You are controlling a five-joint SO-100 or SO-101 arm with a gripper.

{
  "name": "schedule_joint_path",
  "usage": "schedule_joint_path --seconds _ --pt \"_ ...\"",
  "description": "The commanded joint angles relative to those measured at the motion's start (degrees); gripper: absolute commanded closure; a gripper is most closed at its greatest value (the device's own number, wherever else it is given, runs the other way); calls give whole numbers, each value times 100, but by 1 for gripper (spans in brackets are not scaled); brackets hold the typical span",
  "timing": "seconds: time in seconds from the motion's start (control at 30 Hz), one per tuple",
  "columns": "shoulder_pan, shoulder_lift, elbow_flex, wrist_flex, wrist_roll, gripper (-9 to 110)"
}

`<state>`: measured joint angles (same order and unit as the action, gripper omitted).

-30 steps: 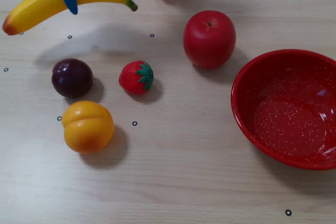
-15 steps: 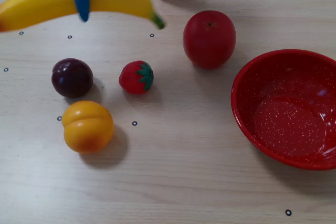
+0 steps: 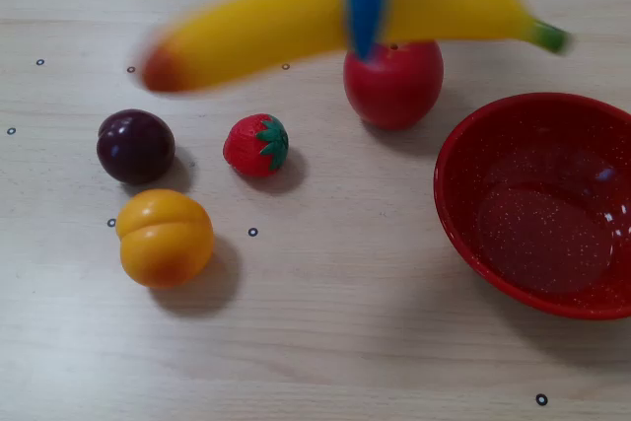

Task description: Put the banana in the red bowl.

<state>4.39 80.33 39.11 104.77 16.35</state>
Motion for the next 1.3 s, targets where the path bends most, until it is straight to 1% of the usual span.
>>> schedule_joint_path --seconds 0.0,0.17,0.4,0.87,0.97,1.0,1.13,1.17,1.27 --pt "545 211 -606 62 -439 101" --pt "1450 -141 -580 -211 -1020 101" --pt "2241 -782 -589 -483 -1327 101" --pt "2531 -1925 -606 -1125 -1301 101" --pt "2566 -1995 -589 -967 -958 101" --pt "2575 -2013 -589 -923 -853 100" --pt "2531 -2048 -615 -1002 -870 80" --pt "2522 -2048 -624 -1037 -870 77" --pt "2470 -1986 -642 -1090 -853 73"
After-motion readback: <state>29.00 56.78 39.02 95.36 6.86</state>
